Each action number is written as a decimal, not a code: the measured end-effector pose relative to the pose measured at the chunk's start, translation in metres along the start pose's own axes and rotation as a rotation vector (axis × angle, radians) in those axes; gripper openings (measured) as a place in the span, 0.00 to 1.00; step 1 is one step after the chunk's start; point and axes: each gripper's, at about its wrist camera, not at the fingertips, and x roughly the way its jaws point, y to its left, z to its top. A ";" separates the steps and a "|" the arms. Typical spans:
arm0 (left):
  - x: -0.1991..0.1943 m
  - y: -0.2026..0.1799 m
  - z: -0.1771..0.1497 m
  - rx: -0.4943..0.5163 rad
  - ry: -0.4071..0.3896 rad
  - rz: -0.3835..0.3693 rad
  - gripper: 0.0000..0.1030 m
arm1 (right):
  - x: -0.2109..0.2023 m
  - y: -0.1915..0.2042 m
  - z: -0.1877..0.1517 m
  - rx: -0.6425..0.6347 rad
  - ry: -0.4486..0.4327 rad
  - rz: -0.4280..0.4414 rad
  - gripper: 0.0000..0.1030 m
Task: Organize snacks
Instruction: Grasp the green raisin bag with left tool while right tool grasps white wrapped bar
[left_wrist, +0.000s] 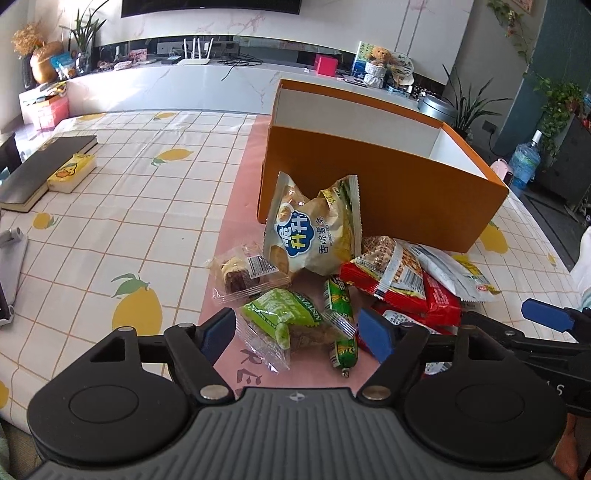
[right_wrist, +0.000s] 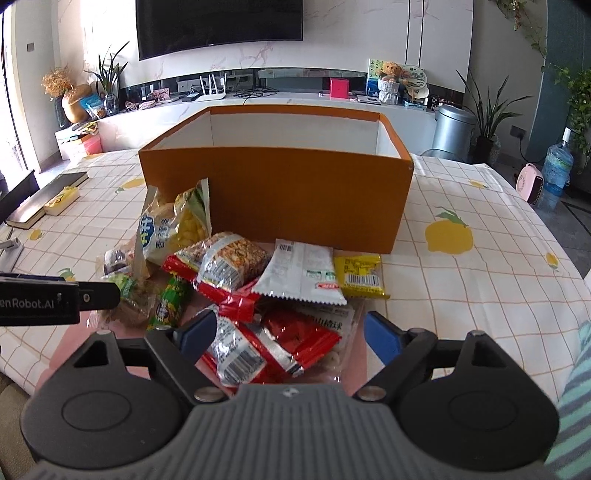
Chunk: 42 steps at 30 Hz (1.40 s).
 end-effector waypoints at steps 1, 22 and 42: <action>0.004 0.001 0.003 -0.029 0.009 0.002 0.86 | 0.002 -0.001 0.004 0.007 0.000 -0.002 0.82; 0.056 0.008 0.008 -0.179 0.137 0.091 0.82 | 0.071 -0.016 0.020 0.132 0.088 0.065 0.62; 0.044 -0.007 0.001 -0.110 0.093 0.076 0.57 | 0.053 -0.015 0.023 0.117 0.039 0.065 0.60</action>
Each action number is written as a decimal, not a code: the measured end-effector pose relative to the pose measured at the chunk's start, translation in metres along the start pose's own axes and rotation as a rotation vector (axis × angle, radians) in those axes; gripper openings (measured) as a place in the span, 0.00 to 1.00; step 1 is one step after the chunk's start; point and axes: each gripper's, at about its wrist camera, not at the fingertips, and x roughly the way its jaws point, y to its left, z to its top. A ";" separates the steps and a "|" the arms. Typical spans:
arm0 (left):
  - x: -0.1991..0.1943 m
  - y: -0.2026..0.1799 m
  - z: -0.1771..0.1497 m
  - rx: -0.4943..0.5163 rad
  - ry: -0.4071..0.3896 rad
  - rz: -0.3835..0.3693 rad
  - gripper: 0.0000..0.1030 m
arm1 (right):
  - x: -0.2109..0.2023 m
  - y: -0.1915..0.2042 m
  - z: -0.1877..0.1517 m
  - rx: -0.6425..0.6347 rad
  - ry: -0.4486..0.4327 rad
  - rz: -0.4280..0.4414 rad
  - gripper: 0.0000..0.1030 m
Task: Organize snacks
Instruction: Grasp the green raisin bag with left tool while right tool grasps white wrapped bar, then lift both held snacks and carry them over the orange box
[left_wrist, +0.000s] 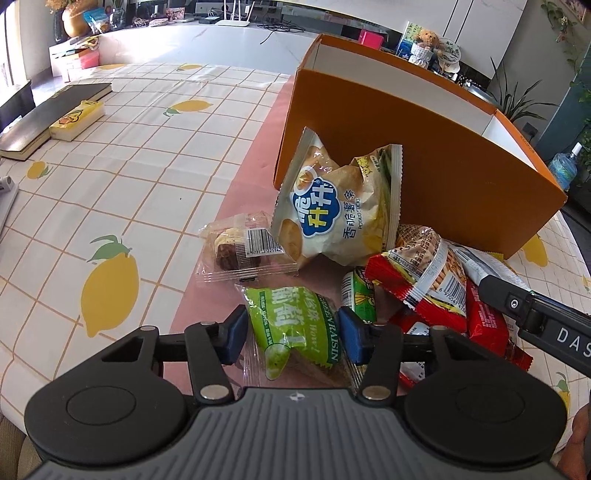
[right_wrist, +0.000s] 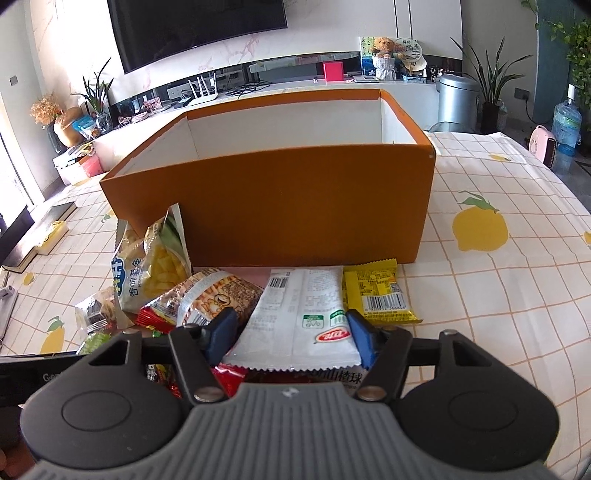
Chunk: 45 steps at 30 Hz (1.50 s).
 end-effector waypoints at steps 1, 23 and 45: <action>-0.003 -0.001 -0.001 0.007 -0.009 -0.001 0.57 | -0.002 0.000 0.000 0.000 -0.004 0.000 0.60; -0.029 -0.013 -0.020 0.078 -0.024 -0.070 0.57 | -0.045 0.002 -0.025 -0.023 0.104 0.049 0.73; -0.035 -0.019 -0.013 0.107 -0.057 -0.057 0.57 | -0.012 -0.037 -0.007 0.189 0.202 0.081 0.49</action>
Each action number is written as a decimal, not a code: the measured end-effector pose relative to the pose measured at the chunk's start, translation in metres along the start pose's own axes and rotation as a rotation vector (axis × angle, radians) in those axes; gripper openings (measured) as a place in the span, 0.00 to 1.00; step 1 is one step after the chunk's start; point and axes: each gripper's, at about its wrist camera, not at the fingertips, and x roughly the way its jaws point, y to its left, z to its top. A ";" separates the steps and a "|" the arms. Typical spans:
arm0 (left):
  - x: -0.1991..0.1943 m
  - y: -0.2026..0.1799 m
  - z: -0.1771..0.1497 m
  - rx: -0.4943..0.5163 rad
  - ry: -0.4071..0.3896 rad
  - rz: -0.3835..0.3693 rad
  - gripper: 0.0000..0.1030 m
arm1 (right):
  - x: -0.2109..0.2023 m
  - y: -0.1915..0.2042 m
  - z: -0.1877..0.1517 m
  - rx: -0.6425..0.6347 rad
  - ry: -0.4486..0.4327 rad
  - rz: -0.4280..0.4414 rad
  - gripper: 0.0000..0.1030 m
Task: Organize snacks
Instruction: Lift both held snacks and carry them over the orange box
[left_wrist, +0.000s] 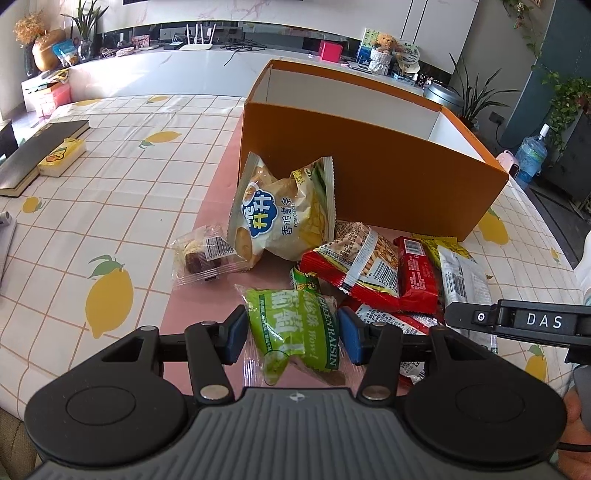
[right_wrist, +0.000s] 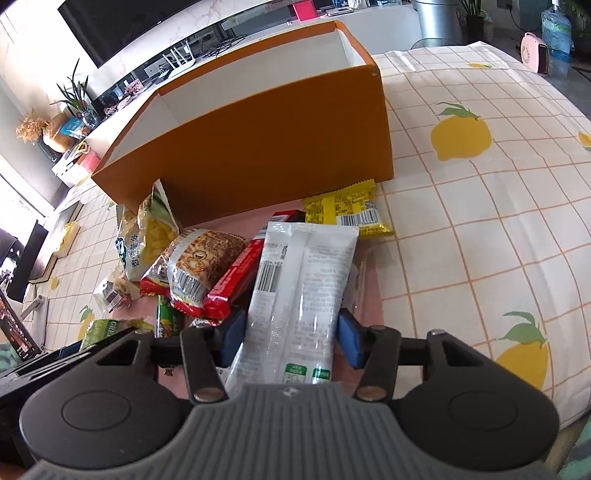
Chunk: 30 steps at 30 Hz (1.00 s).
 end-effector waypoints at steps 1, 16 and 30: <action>-0.002 0.000 0.000 0.003 -0.005 0.001 0.57 | -0.003 0.001 0.000 -0.007 -0.010 -0.001 0.48; -0.047 -0.007 0.019 0.044 -0.120 -0.009 0.56 | -0.059 0.033 0.008 -0.163 -0.146 0.045 0.46; -0.071 -0.018 0.083 0.129 -0.253 -0.030 0.55 | -0.094 0.061 0.060 -0.270 -0.241 0.097 0.46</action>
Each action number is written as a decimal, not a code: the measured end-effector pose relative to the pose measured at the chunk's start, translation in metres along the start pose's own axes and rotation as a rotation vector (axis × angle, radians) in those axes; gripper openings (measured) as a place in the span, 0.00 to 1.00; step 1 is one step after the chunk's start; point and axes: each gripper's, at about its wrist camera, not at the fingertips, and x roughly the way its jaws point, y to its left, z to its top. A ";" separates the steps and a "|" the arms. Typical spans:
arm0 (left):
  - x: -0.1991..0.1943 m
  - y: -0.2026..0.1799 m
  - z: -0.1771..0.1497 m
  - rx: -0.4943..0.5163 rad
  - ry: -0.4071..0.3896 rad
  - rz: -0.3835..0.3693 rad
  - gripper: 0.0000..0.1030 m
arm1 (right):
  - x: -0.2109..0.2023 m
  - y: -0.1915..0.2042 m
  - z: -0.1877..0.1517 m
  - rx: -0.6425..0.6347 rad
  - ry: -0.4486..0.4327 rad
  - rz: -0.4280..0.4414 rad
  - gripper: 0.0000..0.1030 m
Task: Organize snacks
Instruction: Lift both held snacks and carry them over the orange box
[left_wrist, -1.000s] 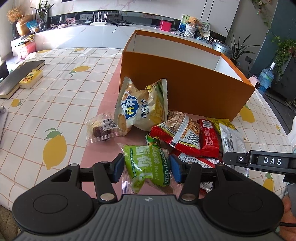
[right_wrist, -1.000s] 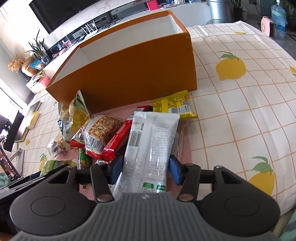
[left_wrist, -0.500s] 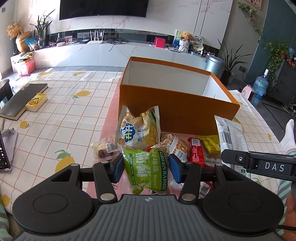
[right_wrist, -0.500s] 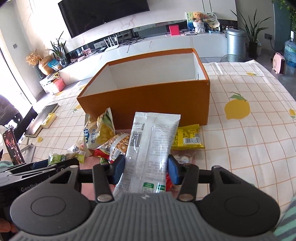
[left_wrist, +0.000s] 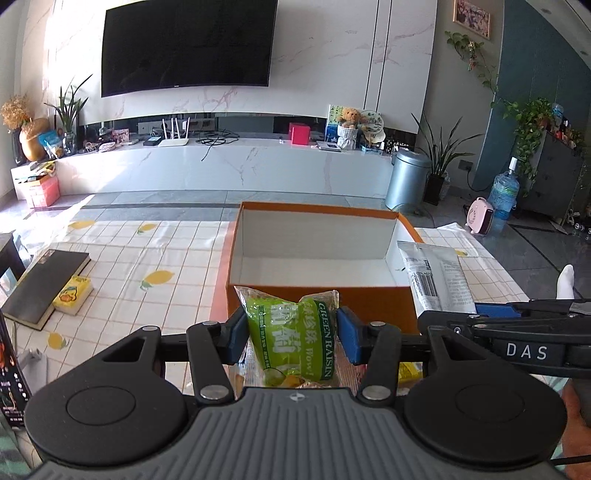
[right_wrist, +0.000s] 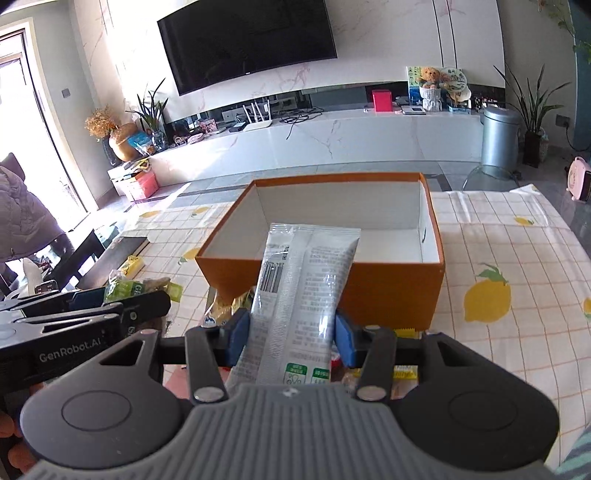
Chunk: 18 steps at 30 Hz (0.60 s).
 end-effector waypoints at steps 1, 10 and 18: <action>0.002 0.000 0.004 0.007 -0.007 0.000 0.55 | 0.001 0.001 0.005 -0.006 -0.005 0.002 0.46; 0.033 0.010 0.041 0.015 -0.023 -0.025 0.55 | 0.027 0.003 0.056 -0.052 -0.037 0.020 0.45; 0.080 0.022 0.058 0.033 0.018 -0.056 0.55 | 0.085 -0.013 0.090 -0.024 0.020 0.009 0.45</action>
